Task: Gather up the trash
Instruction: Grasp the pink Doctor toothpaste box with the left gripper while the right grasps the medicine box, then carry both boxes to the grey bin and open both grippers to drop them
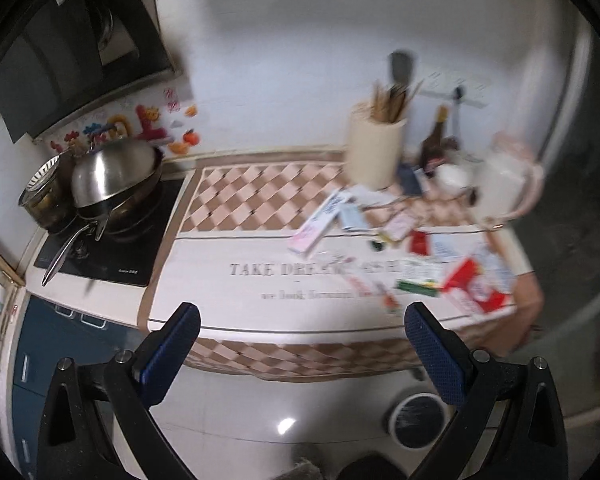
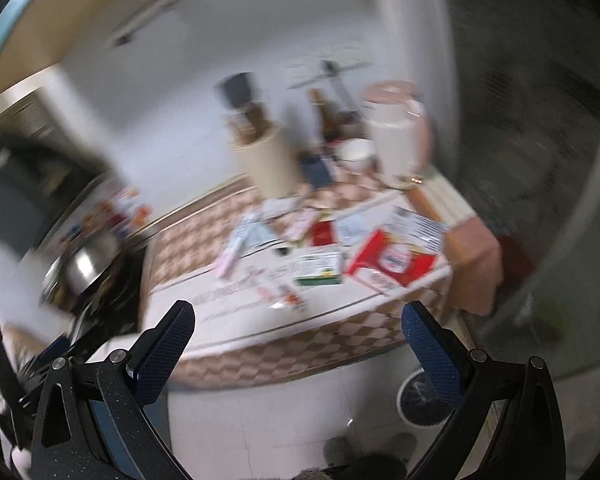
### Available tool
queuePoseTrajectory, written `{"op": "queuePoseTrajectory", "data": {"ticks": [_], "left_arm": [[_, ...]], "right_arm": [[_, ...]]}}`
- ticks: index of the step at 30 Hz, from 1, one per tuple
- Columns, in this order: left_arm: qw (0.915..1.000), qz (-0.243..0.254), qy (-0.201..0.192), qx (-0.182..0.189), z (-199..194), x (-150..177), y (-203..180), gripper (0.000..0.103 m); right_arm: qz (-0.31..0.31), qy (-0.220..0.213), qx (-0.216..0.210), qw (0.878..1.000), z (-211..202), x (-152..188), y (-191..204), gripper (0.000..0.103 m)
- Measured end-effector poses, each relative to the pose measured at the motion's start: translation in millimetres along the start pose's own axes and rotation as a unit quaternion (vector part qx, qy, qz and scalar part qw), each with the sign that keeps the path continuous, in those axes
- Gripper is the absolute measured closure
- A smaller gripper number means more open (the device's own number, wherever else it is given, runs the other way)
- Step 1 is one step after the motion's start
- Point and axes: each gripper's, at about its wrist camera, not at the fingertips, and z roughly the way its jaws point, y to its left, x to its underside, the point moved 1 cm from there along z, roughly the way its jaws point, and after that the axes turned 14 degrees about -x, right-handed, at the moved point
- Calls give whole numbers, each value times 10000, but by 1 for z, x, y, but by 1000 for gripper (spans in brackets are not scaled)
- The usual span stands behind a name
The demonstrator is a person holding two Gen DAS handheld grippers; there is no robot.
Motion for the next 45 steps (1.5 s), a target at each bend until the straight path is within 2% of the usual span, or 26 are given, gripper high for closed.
{"op": "queuePoseTrajectory", "data": {"ticks": [3,6,9,13,16,20,23,25,26,27,29,30,31,32,33,34,35,36,42,45], "left_arm": [[9991,55,343,-230,56,-8,-8,0],[9969,176,679,-360,110,-17,-22,0],[9922,564,883,-682,161,-32,-44,0],[9777,1139,1258,-1237,238,-55,-72,0],[9680,1250,1638,-1433,288,-69,-80,0],[9598,1442,1903,-1475,334,-84,-94,0],[9576,1495,2101,-1282,361,-93,-108,0],[9565,1591,2196,-1071,375,-98,-120,0],[9559,1666,2226,-948,382,-100,-128,0],[9548,1737,2256,-854,386,-101,-134,0],[9501,1957,2338,-657,399,-102,-148,1],[9485,2038,2348,-601,404,-103,-154,11],[9473,2131,2331,-543,408,-103,-159,32],[9459,2183,2353,-483,410,-102,-163,47],[9450,2201,2376,-459,412,-100,-163,50],[9471,2188,2308,-440,410,-101,-163,51],[9490,2168,2250,-421,407,-100,-160,51],[9499,2152,2225,-434,404,-99,-157,52],[9612,1887,1875,-734,364,-88,-115,54],[9691,1579,1700,-837,337,-79,-82,55]], "right_arm": [[499,-140,518,9973,34,-6,-38,0],[985,42,899,9911,80,-15,-80,0],[1186,578,988,9863,144,-25,-110,0],[934,1354,1006,9812,257,-42,-120,0],[818,1959,1021,9719,333,-46,-119,0],[746,2612,1207,9548,419,-42,-114,0],[633,3025,1283,9423,455,-28,-111,0],[676,3014,1081,9449,464,-24,-110,0],[608,3104,1232,9406,468,-22,-110,0],[511,2997,1243,9445,467,-25,-108,0],[353,2881,1225,9491,466,-29,-107,7],[345,2883,1125,9503,466,-30,-107,9],[275,2856,1121,9514,465,-33,-106,18],[180,2823,1125,9525,465,-35,-103,33],[66,2806,1177,9526,464,-38,-101,42],[4,2802,1167,9528,464,-41,-99,56],[-1,2814,1109,9532,464,-43,-98,63],[8,2830,1083,9530,465,-45,-98,78],[432,2560,673,9634,446,-57,-107,79],[782,2292,259,9699,426,-59,-113,80]]}}
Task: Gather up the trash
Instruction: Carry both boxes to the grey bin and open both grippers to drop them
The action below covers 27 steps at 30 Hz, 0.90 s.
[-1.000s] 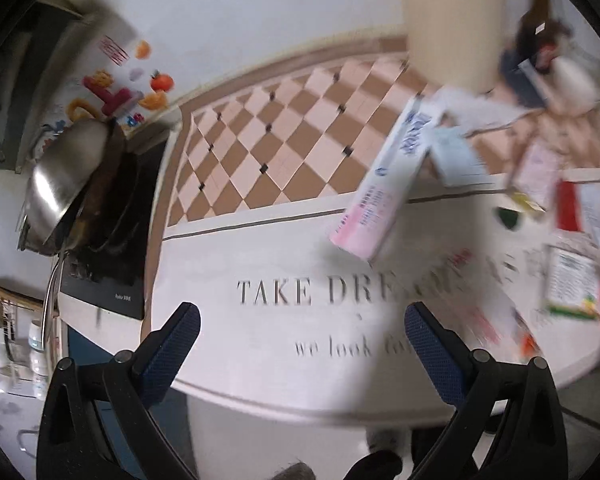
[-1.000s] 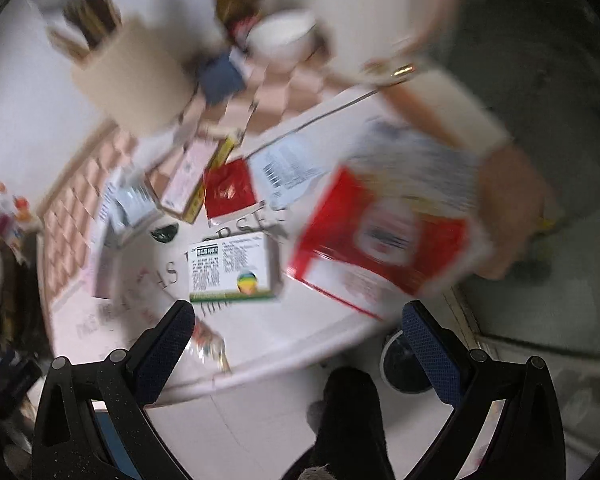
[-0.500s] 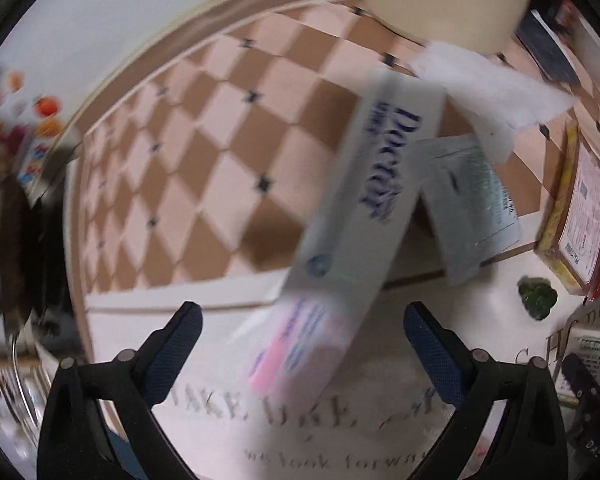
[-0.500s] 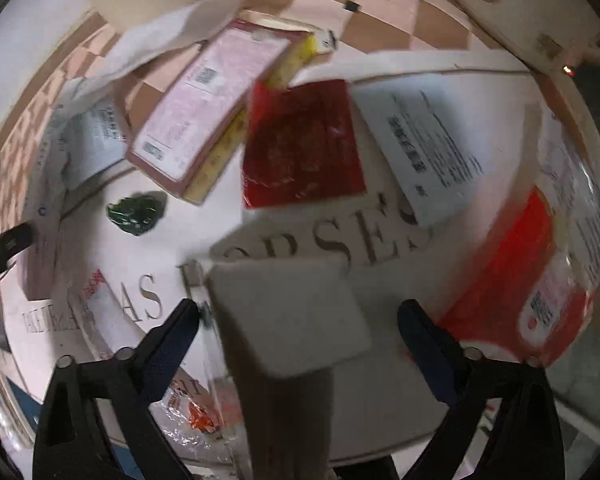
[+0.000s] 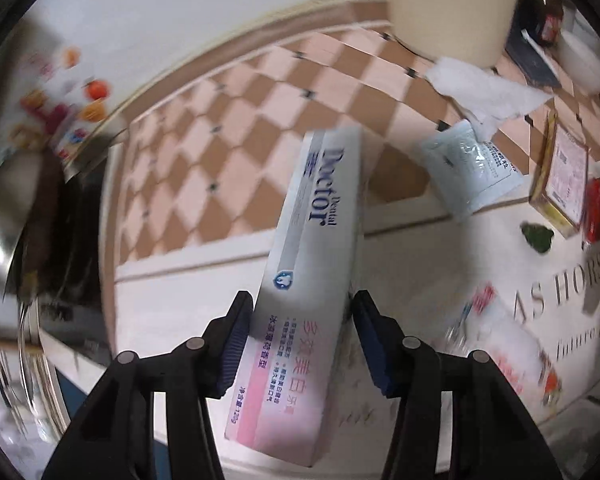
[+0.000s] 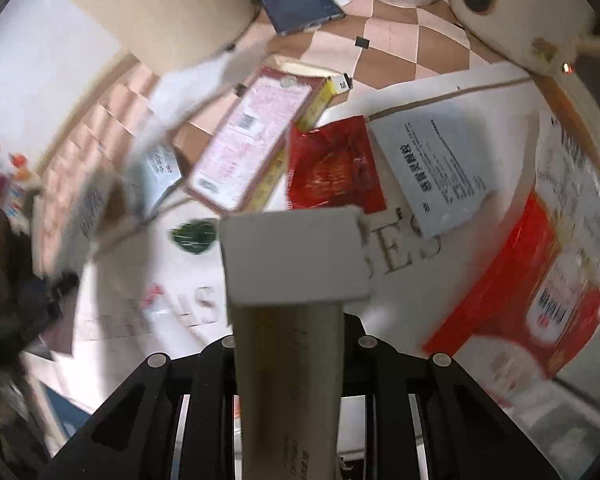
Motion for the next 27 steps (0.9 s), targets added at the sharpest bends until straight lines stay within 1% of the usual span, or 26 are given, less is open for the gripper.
{"op": "queuePoseTrajectory", "data": {"ticks": [2,4,7,8,9,12,14,16,18,19,21,22,24,26,27], "left_arm": [[9997,-221,-89,13,-11,18,20,56],[9990,-386,-207,62,-21,34,36,56],[9975,-481,-440,273,-43,59,51,56],[9970,-472,-513,340,-50,64,48,56],[9963,-450,-601,423,-60,72,47,56],[9925,-305,-868,800,-85,91,38,57],[9878,-142,-1047,1143,-103,101,22,57],[9833,61,-1131,1427,-121,110,3,57],[9761,305,-1160,1814,-142,118,-20,57],[9702,502,-1210,2040,-157,123,-38,57],[9611,813,-1323,2284,-182,136,-66,57],[9536,1069,-1390,2446,-198,145,-89,57],[9425,1427,-1414,2672,-217,161,-119,57],[9293,1859,-1366,2885,-232,181,-160,57],[9230,2080,-1328,2954,-236,192,-182,57]], "right_arm": [[95,-235,-253,9994,-15,6,-1,80],[107,-453,-360,9983,-20,20,5,80],[138,-759,-536,9956,-61,42,-1,80],[155,-870,-561,9945,-73,53,-3,80],[179,-961,-570,9936,-76,62,4,80],[372,-1323,-547,9890,-110,102,-2,80],[536,-1551,-470,9853,-135,137,-20,80],[766,-1731,-377,9812,-153,177,-37,80],[1089,-1804,-270,9772,-165,213,-66,80],[1315,-1804,-207,9746,-171,235,-85,80],[1619,-1805,-98,9701,-177,265,-113,80],[1770,-1817,-55,9673,-181,280,-128,80],[2103,-1849,50,9600,-185,308,-163,80],[2452,-1859,113,9514,-185,337,-200,80],[2562,-1865,145,9484,-183,347,-213,80]]}}
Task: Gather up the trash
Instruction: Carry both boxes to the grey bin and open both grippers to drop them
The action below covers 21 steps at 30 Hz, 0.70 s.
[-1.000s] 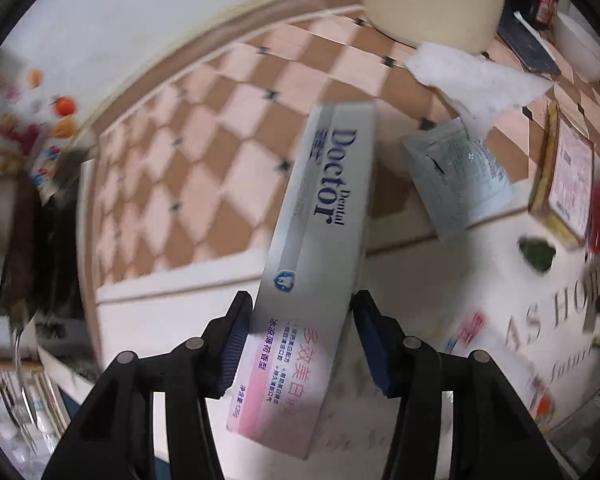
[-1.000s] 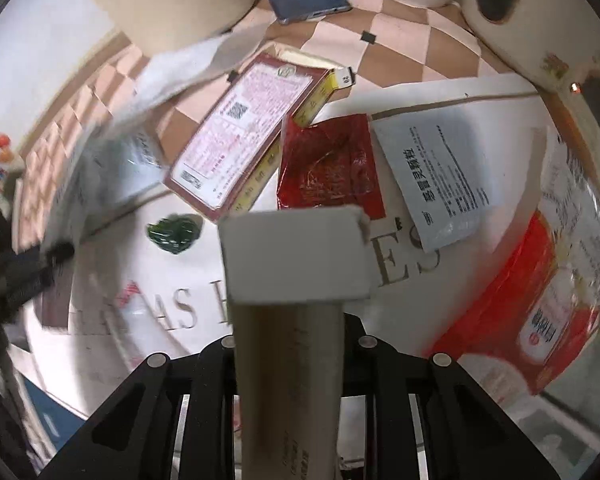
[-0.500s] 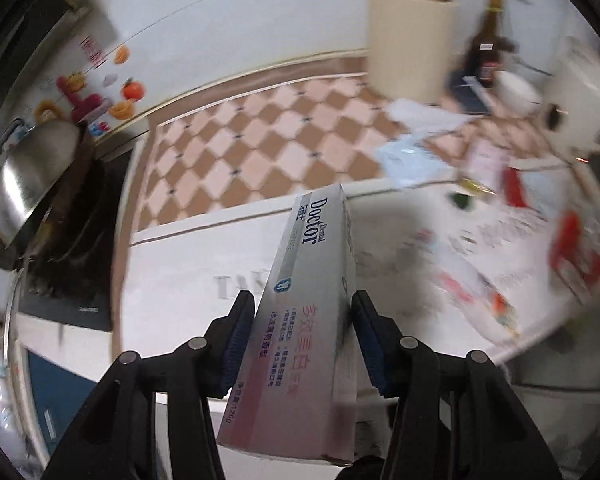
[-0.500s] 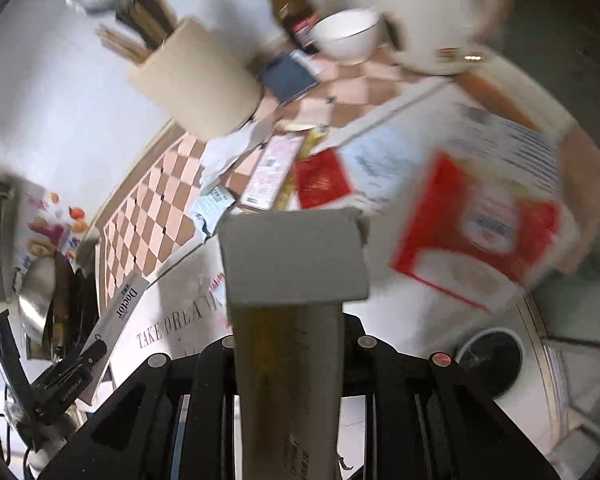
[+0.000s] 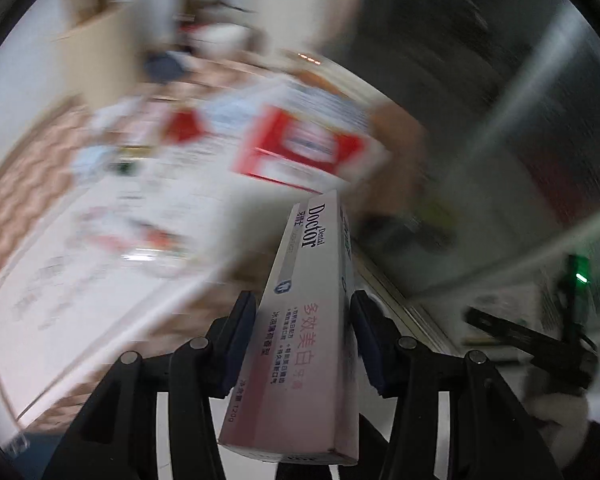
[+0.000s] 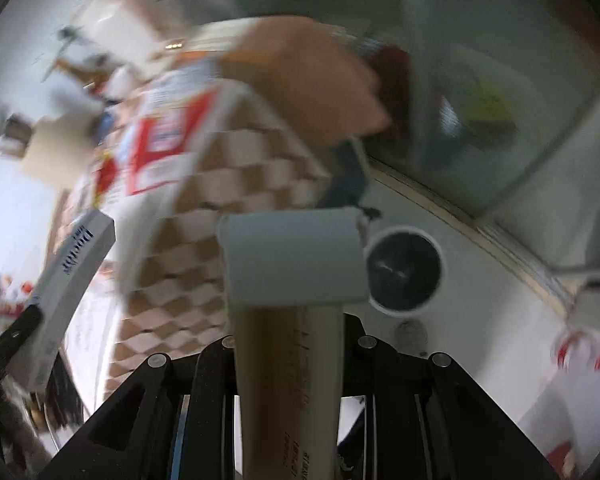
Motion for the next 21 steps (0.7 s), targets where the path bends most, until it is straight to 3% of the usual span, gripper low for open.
{"op": "queuePoseTrajectory", "data": {"ticks": [3,8,12,15,18,20,21], "left_arm": [[9975,494,428,262,56,10,-65,57],[9828,811,1581,493,227,45,-145,57],[9672,735,2371,537,379,74,-176,57],[9572,664,2771,517,467,90,-188,55],[9561,639,2829,416,528,101,-192,49],[9590,604,2746,359,539,109,-189,30],[9602,535,2722,325,545,108,-185,12]], "right_arm": [[345,4,195,9992,8,5,-62,80],[924,241,256,9951,71,7,-175,80],[1095,460,135,9928,153,7,-259,80],[1133,676,85,9912,224,11,-319,79],[1143,1059,125,9877,292,20,-365,74],[1173,1183,183,9859,319,25,-385,27],[1176,1202,162,9856,329,28,-390,17]]}}
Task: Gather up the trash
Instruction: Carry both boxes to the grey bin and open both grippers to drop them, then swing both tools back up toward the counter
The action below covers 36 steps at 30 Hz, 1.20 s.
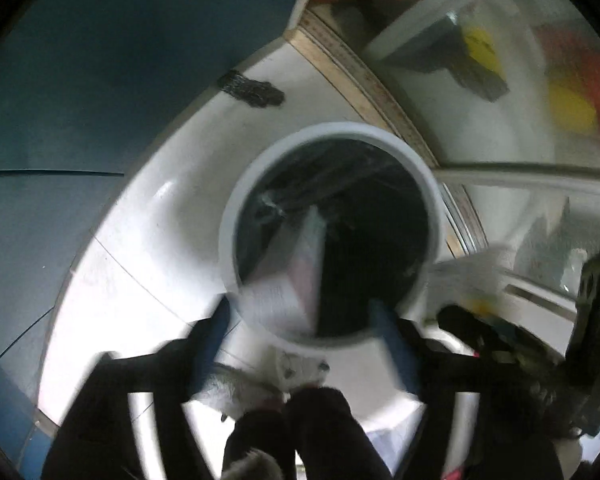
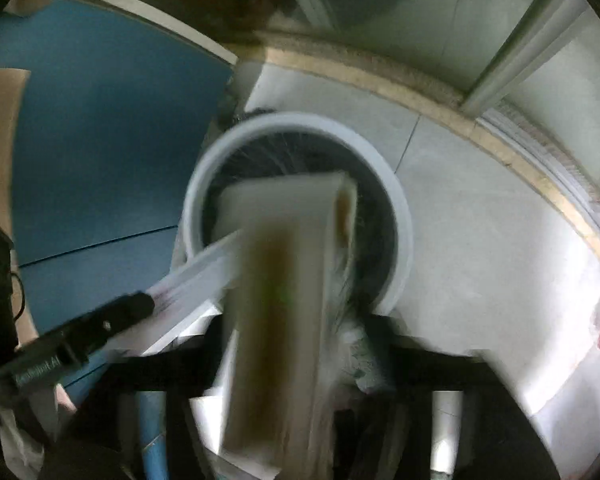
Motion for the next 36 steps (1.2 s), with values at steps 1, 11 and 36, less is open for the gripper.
{"op": "queuePoseTrajectory", "data": {"ticks": [1,11,36], "left_arm": [[10000,-65,2,-31,3,-1,0,8],[9846,-101,-940,-1469,-45,53,4,2],[9751,-290,-1771,-1302,-349,207,-16,2]], "right_arm": [[-17,-4,98,10000,7,0,-3,10],[-485,-284,759,9955,-13,20,18,0],[-1711,-1145,1447,9678,-328,149,206,0]]}}
